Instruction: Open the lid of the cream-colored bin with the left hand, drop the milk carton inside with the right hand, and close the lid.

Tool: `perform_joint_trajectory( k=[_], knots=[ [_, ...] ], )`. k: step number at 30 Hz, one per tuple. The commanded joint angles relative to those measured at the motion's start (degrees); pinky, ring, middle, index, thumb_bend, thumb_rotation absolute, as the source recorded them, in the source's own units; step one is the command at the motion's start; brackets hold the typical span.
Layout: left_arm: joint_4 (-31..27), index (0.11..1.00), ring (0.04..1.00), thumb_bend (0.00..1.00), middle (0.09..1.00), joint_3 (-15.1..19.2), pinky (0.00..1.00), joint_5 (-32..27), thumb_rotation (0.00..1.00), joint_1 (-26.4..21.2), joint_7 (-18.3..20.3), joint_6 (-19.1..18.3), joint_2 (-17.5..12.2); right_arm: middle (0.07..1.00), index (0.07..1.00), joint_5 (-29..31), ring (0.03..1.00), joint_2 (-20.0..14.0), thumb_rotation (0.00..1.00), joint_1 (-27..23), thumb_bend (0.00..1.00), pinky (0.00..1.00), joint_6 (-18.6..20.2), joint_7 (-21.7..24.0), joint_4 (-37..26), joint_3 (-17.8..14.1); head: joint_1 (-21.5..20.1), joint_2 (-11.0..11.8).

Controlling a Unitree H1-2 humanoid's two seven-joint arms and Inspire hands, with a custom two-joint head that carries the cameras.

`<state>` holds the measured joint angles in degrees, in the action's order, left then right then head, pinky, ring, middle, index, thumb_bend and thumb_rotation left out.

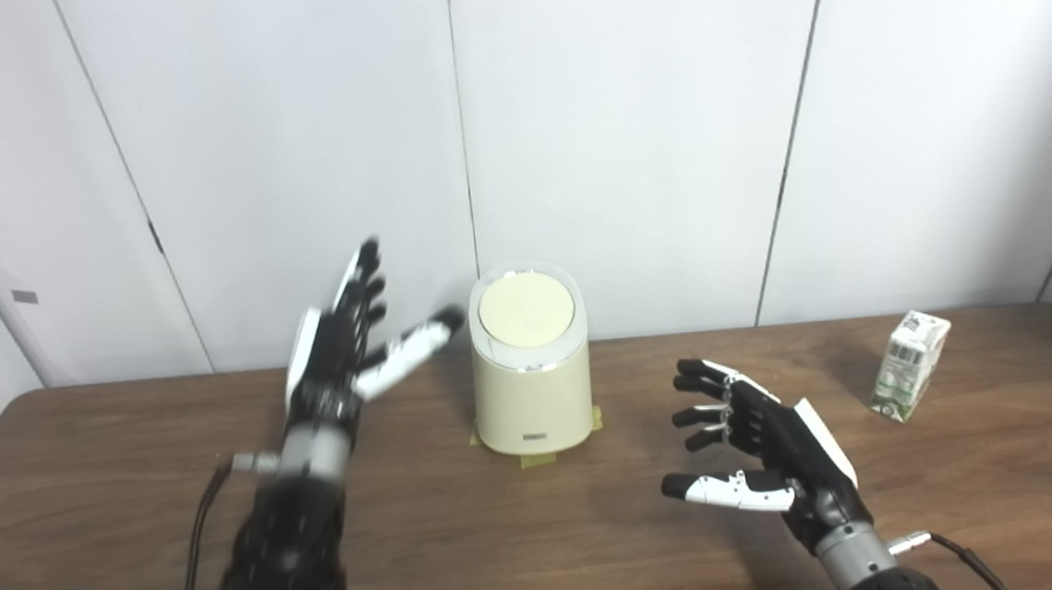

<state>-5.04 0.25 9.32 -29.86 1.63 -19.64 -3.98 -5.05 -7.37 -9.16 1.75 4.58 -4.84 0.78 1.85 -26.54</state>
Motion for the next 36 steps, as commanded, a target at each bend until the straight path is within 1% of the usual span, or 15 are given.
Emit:
perform_joint_trajectory(
  k=[1, 3, 6, 8, 9, 11, 13, 15, 17, 19, 23, 26, 30, 32, 36],
  knots=[
    [1.5, 1.000, 0.999, 0.88, 1.000, -0.6, 0.93, 1.6, 0.37, -5.6, -1.2, 0.2, -0.4, 0.811, 0.810, 0.2, 0.676, -0.4, 0.18, -2.2, 0.79, 0.55, -2.1, -0.1, -1.2, -0.1, 0.2, -0.1],
    [3.3, 1.000, 1.000, 0.89, 1.000, -0.9, 0.90, 2.1, 0.37, -7.6, -1.8, 0.5, -0.4, 0.816, 0.821, 0.0, 0.677, -0.2, 0.16, -2.2, 0.79, 0.56, -1.9, -0.2, -1.4, 0.1, 0.0, -0.1],
    [6.8, 1.000, 1.000, 0.89, 1.000, -1.6, 0.89, 3.1, 0.35, -10.4, -2.9, 2.0, -0.6, 0.817, 0.830, -0.3, 0.681, 0.2, 0.15, -2.2, 0.78, 0.56, -1.3, -0.4, -1.8, 0.3, -0.3, -0.1],
    [9.0, 1.000, 1.000, 0.90, 1.000, -3.5, 0.88, 6.2, 0.34, -12.1, -3.4, 2.4, -1.6, 0.818, 0.832, -0.2, 0.685, 0.4, 0.14, -2.2, 0.77, 0.57, -1.1, -0.4, -2.1, 0.3, -0.3, -0.2],
    [9.9, 1.000, 1.000, 0.90, 1.000, -4.7, 0.91, 8.1, 0.35, -12.8, -3.5, 2.6, -2.4, 0.818, 0.833, -0.2, 0.686, 0.6, 0.13, -2.2, 0.76, 0.56, -0.9, -0.4, -2.3, 0.4, -0.4, -0.3],
    [11.5, 1.000, 1.000, 0.90, 1.000, -6.8, 0.90, 11.1, 0.36, -13.8, -3.9, 3.1, -3.7, 0.819, 0.834, -0.2, 0.688, 1.0, 0.12, -2.2, 0.75, 0.56, -0.5, -0.6, -2.6, 0.5, -0.6, -0.3],
    [13.5, 1.000, 1.000, 0.93, 1.000, -8.6, 0.84, 13.5, 0.32, -14.7, -4.4, 3.3, -4.7, 0.816, 0.829, -0.1, 0.679, 1.5, 0.09, -2.2, 0.75, 0.56, -0.2, -0.7, -3.0, 0.5, -0.8, -0.3],
    [15.2, 1.000, 1.000, 0.95, 1.000, -10.1, 0.80, 15.6, 0.29, -15.4, -4.7, 3.5, -5.5, 0.819, 0.830, -0.3, 0.678, 1.9, 0.09, -2.2, 0.75, 0.56, 0.1, -0.7, -3.3, 0.7, -1.4, -0.2],
    [17.3, 1.000, 1.000, 0.95, 1.000, -11.5, 0.80, 17.6, 0.26, -16.0, -5.1, 4.2, -6.4, 0.832, 0.836, -0.6, 0.679, 2.3, 0.09, -2.1, 0.74, 0.55, 0.6, -0.5, -3.8, 1.0, -1.8, -0.3],
    [18.5, 1.000, 1.000, 0.95, 1.000, -11.9, 0.83, 18.4, 0.22, -16.1, -5.3, 4.7, -6.7, 0.843, 0.841, -0.9, 0.679, 2.6, 0.10, -1.9, 0.74, 0.53, 0.8, -0.5, -4.1, 1.4, -2.0, -0.4],
    [21.7, 1.000, 1.000, 0.95, 1.000, -12.2, 0.85, 19.6, 0.19, -15.9, -6.6, 6.9, -6.8, 0.843, 0.834, -1.8, 0.672, 2.9, 0.13, -2.0, 0.76, 0.53, -0.4, -1.0, -3.8, 1.9, -2.3, -0.2],
    [23.1, 1.000, 1.000, 0.95, 1.000, -12.4, 0.85, 20.4, 0.21, -15.6, -7.1, 6.9, -6.6, 0.839, 0.831, -1.9, 0.657, 3.1, 0.15, -1.9, 0.75, 0.52, -0.3, -0.9, -3.9, 2.0, -2.5, -0.2],
    [25.0, 1.000, 1.000, 0.95, 1.000, -12.5, 0.87, 21.0, 0.22, -15.4, -8.0, 7.3, -6.3, 0.843, 0.839, -1.0, 0.659, 3.2, 0.15, -1.9, 0.74, 0.50, -1.2, -0.5, -3.4, 2.1, -2.7, -0.1],
    [25.7, 1.000, 1.000, 0.95, 1.000, -12.6, 0.86, 21.1, 0.22, -15.3, -8.4, 7.8, -6.2, 0.847, 0.842, -0.3, 0.662, 3.4, 0.16, -1.8, 0.74, 0.49, -0.9, -0.2, -3.4, 2.1, -2.8, -0.2],
    [26.8, 1.000, 1.000, 0.95, 1.000, -12.7, 0.86, 21.2, 0.27, -15.0, -8.8, 8.8, -5.8, 0.841, 0.836, -0.3, 0.658, 3.6, 0.16, -1.8, 0.76, 0.50, -0.6, -0.4, -3.5, 2.2, -3.2, -0.4]
  ],
)
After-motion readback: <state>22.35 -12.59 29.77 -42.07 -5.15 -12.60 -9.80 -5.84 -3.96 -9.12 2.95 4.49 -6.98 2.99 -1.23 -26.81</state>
